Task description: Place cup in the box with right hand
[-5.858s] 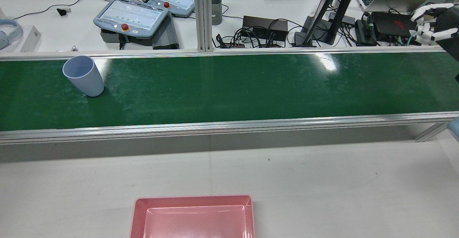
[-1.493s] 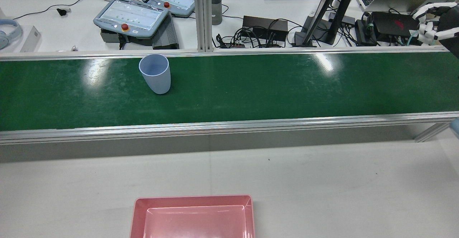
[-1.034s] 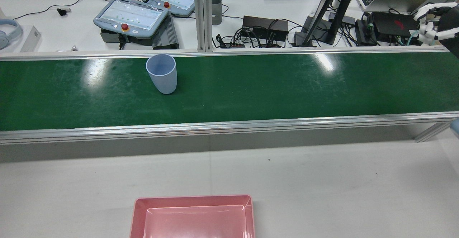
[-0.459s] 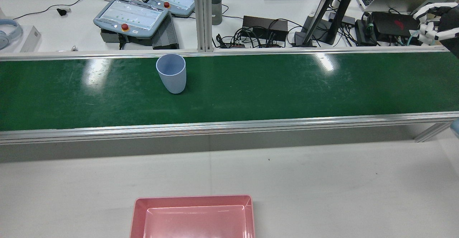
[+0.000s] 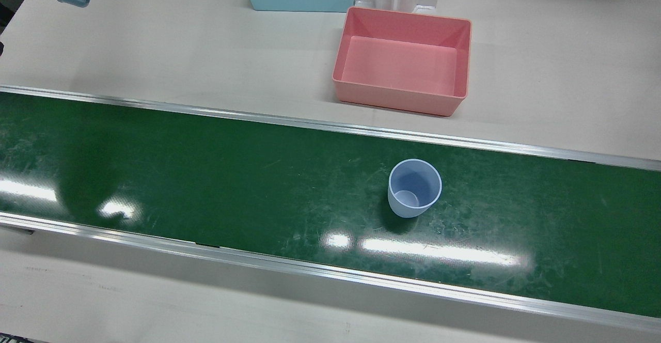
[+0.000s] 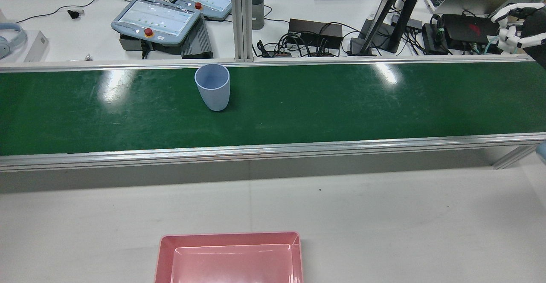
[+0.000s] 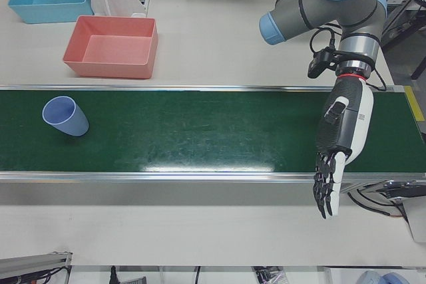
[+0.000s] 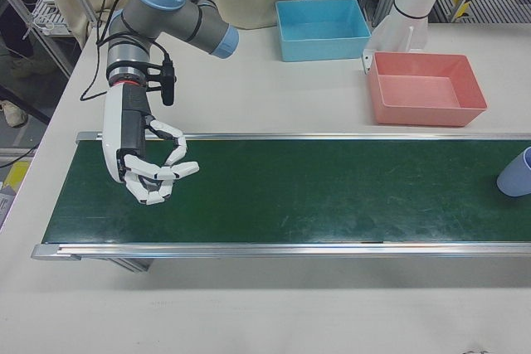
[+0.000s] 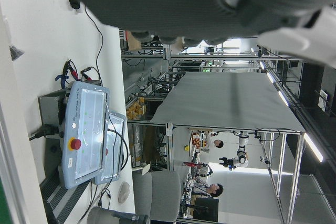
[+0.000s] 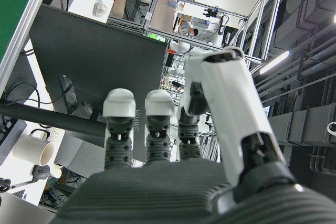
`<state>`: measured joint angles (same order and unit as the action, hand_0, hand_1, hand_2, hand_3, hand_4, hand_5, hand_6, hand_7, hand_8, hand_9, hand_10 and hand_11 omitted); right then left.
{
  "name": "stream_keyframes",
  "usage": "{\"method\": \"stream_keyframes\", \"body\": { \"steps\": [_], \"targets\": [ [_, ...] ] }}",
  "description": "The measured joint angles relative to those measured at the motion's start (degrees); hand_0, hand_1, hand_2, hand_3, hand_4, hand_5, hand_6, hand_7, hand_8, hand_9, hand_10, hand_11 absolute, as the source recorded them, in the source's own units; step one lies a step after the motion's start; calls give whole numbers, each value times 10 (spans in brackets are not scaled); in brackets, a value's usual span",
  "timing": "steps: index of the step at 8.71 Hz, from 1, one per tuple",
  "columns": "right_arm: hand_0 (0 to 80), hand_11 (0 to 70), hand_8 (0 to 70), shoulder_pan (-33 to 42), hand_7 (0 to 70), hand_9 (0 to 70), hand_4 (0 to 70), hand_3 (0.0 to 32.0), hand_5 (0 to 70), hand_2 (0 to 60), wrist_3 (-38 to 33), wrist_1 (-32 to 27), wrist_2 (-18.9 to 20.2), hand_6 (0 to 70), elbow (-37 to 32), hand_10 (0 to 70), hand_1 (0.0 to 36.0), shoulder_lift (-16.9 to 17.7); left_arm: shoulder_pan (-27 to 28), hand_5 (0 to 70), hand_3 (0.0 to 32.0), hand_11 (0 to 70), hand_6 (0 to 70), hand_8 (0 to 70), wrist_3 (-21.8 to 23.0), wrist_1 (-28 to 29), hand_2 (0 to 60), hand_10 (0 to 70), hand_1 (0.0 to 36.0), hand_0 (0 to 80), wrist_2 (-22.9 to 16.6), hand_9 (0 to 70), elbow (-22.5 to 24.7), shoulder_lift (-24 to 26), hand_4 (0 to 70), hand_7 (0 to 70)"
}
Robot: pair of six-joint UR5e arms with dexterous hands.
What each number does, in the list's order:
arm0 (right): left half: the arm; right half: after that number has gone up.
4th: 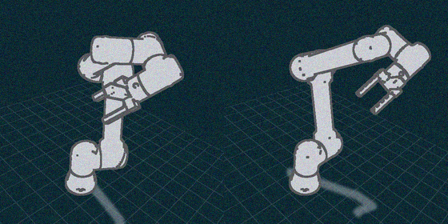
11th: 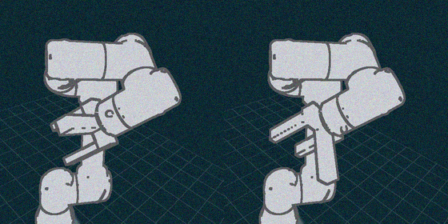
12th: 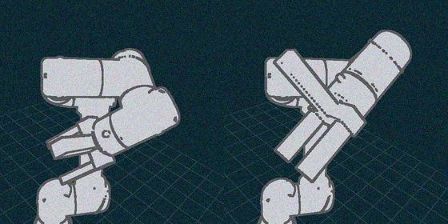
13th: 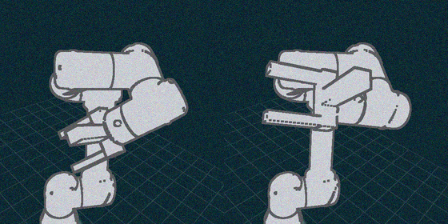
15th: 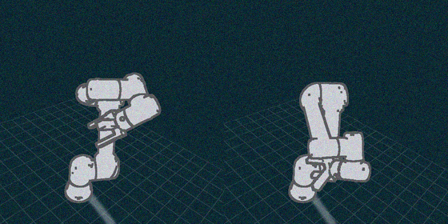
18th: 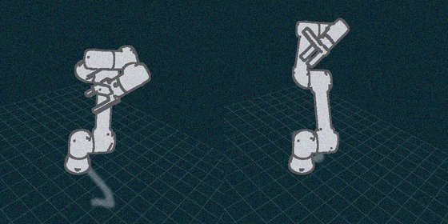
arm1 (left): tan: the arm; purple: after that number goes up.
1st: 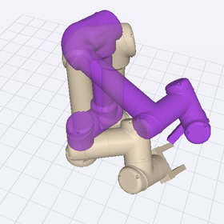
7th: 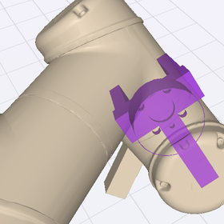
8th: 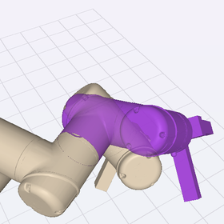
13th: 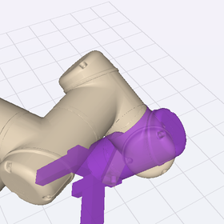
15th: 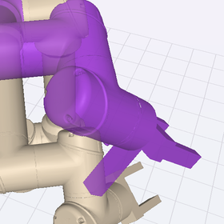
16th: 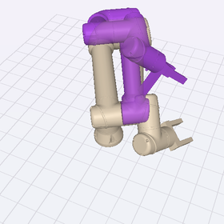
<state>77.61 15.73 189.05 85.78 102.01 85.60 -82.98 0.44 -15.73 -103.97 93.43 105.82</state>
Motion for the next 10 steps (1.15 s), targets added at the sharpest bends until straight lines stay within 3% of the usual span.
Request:
{"method": "stream_keyframes", "body": {
  "steps": [1,6,7,10],
  "targets": [
    [800,700,600,0,700,700,336,0,256,600,0,0,0,316,0,570,360,0,0,0,0,0,0,0,0,0,0,0,0,0,0,0,0,0,0,0],
    [800,700,598,0,700,700,368,0,256,600,0,0,0,316,-1,569,360,0,0,0,0,0,0,0,0,0,0,0,0,0,0,0,0,0,0,0],
    [800,700,598,-1,700,700,339,0,256,600,0,0,0,315,-1,569,360,0,0,0,0,0,0,0,0,0,0,0,0,0,0,0,0,0,0,0],
    [800,700,597,-1,700,700,347,0,256,600,0,1,0,314,-1,568,360,-1,0,0,0,0,0,0,0,0,0,0,0,0,0,0,0,0,0,0]
  ]
}}
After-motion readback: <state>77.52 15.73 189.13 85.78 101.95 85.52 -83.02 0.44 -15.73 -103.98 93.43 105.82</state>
